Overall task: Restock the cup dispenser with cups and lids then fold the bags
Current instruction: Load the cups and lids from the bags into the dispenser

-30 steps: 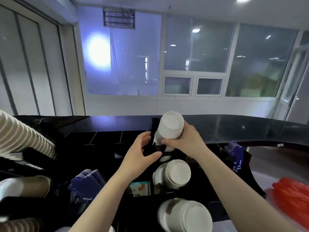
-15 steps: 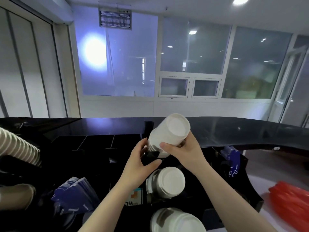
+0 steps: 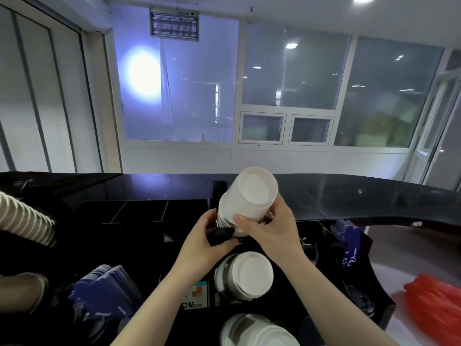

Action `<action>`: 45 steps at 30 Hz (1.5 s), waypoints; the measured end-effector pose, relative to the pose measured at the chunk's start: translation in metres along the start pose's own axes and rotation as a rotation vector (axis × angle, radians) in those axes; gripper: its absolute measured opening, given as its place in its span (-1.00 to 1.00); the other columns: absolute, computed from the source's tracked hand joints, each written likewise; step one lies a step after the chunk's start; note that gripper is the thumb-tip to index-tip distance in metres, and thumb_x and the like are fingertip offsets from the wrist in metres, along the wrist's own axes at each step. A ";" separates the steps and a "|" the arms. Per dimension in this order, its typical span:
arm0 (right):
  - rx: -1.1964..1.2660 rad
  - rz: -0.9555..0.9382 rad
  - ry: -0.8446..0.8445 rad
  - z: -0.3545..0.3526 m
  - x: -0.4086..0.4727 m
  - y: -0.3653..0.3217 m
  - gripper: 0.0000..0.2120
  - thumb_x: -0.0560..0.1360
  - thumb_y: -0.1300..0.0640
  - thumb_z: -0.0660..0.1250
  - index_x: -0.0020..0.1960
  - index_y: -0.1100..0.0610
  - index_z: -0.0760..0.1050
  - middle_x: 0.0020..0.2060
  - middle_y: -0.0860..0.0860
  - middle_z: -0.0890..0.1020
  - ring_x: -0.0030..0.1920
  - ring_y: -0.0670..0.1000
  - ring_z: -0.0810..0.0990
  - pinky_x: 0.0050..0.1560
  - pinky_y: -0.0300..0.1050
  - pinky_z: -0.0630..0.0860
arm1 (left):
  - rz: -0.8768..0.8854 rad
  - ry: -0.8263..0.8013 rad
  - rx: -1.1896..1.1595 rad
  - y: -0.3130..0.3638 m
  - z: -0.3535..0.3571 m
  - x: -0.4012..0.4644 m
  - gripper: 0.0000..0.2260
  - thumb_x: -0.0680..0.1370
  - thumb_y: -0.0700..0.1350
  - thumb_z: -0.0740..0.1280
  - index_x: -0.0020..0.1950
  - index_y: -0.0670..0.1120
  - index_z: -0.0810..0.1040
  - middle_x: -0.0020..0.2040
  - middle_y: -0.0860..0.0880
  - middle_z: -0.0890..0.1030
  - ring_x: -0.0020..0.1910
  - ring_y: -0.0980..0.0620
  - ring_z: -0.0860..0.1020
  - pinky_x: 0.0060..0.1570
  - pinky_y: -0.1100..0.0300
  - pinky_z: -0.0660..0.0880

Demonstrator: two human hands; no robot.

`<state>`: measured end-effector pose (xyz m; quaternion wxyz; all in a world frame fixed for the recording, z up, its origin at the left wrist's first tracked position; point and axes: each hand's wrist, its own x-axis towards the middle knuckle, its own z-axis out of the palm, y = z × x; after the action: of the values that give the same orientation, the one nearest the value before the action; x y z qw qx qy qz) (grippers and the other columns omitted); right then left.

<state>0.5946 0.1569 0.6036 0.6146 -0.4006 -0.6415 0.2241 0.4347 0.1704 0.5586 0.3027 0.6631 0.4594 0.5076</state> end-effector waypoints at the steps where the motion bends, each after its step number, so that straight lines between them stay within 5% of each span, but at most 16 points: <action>1: 0.029 0.016 0.007 -0.001 0.001 0.000 -0.46 0.13 -0.14 0.54 0.07 -0.27 0.47 0.01 -0.29 0.61 0.06 -0.22 0.58 -0.08 -0.35 0.52 | 0.006 0.022 -0.012 0.001 -0.001 0.000 -0.37 0.37 -0.12 0.53 0.39 0.04 0.38 0.18 0.16 0.56 0.12 0.33 0.51 0.13 0.33 0.48; 5: 0.073 0.090 0.017 -0.008 0.001 0.005 -0.31 0.08 -0.15 0.55 0.18 -0.09 0.46 -0.02 -0.26 0.62 0.03 -0.24 0.58 -0.08 -0.31 0.54 | 0.064 0.117 -0.045 0.006 -0.001 -0.003 -0.41 0.37 -0.16 0.52 0.34 0.06 0.41 0.13 0.15 0.59 0.16 0.24 0.53 0.17 0.21 0.45; 10: -0.088 0.137 -0.023 -0.009 -0.008 0.013 -0.42 0.18 0.04 0.61 0.11 -0.14 0.42 0.00 -0.20 0.60 0.00 -0.31 0.53 -0.14 -0.45 0.47 | 0.069 0.161 -0.115 0.009 0.009 -0.006 -0.43 0.34 -0.17 0.56 0.24 0.11 0.39 0.12 0.14 0.59 0.07 0.22 0.58 0.06 0.24 0.53; 17: -0.022 0.223 -0.037 -0.011 0.004 0.012 -0.24 0.16 0.10 0.64 0.25 0.01 0.35 0.08 -0.14 0.58 0.10 -0.17 0.56 0.08 -0.13 0.55 | 0.000 0.175 -0.133 0.011 0.013 -0.001 -0.34 0.15 0.13 0.52 0.18 0.16 0.34 0.13 0.11 0.57 0.06 0.18 0.59 0.13 0.06 0.54; 22: -0.084 0.236 -0.050 -0.015 0.009 0.011 -0.20 0.12 0.05 0.65 0.27 0.06 0.37 0.11 -0.09 0.58 0.15 -0.09 0.54 0.17 0.02 0.54 | -0.045 0.167 -0.050 0.012 0.009 -0.001 -0.43 0.10 0.25 0.47 0.03 0.33 0.32 0.07 0.25 0.57 0.01 0.36 0.55 0.00 0.24 0.51; 27: -0.061 0.206 -0.028 -0.013 0.007 0.005 -0.27 0.14 0.12 0.65 0.24 0.03 0.42 0.07 -0.11 0.60 0.12 -0.13 0.56 0.13 -0.07 0.56 | -0.072 0.101 -0.145 0.015 0.002 0.000 -0.49 0.29 -0.06 0.58 0.09 0.14 0.37 0.11 0.24 0.55 0.09 0.26 0.54 -0.11 0.36 0.48; 33: -0.012 0.194 -0.023 -0.013 0.006 0.002 -0.36 0.16 0.16 0.64 0.17 -0.02 0.46 0.04 -0.11 0.62 0.09 -0.12 0.58 0.13 0.00 0.57 | -0.086 0.068 -0.329 0.013 0.000 0.002 -0.56 0.37 -0.34 0.49 0.09 -0.05 0.37 0.20 0.05 0.58 0.13 0.02 0.59 -0.06 0.24 0.53; 38: 0.026 0.219 -0.052 -0.014 0.001 0.001 -0.56 0.17 0.13 0.63 -0.05 -0.13 0.55 -0.09 -0.22 0.68 -0.04 -0.21 0.63 -0.04 -0.18 0.58 | -0.107 -0.025 -0.403 0.018 -0.008 0.002 -0.52 0.36 -0.32 0.51 0.15 0.03 0.42 0.21 0.02 0.56 0.15 0.04 0.57 -0.10 0.30 0.53; 42: 0.095 0.297 0.008 -0.010 0.000 -0.001 -0.44 0.21 0.16 0.62 0.15 -0.01 0.49 0.00 -0.12 0.66 0.06 -0.11 0.61 0.09 -0.05 0.58 | -0.094 -0.059 -0.371 0.030 -0.010 -0.005 -0.32 0.24 -0.12 0.53 0.30 0.10 0.36 0.21 0.10 0.54 0.15 0.14 0.56 -0.08 0.33 0.52; 45: 0.106 0.288 0.005 -0.008 -0.001 -0.008 -0.34 0.24 0.18 0.61 0.27 0.06 0.42 0.11 -0.05 0.62 0.14 -0.05 0.58 0.19 0.05 0.54 | -0.066 -0.026 -0.417 0.036 -0.010 -0.008 -0.37 0.32 -0.21 0.53 0.31 0.06 0.36 0.23 0.04 0.54 0.19 0.09 0.55 -0.02 0.27 0.52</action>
<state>0.6003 0.1502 0.6103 0.5979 -0.4559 -0.5634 0.3424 0.4354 0.1487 0.5899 0.4559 0.5769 0.3620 0.5729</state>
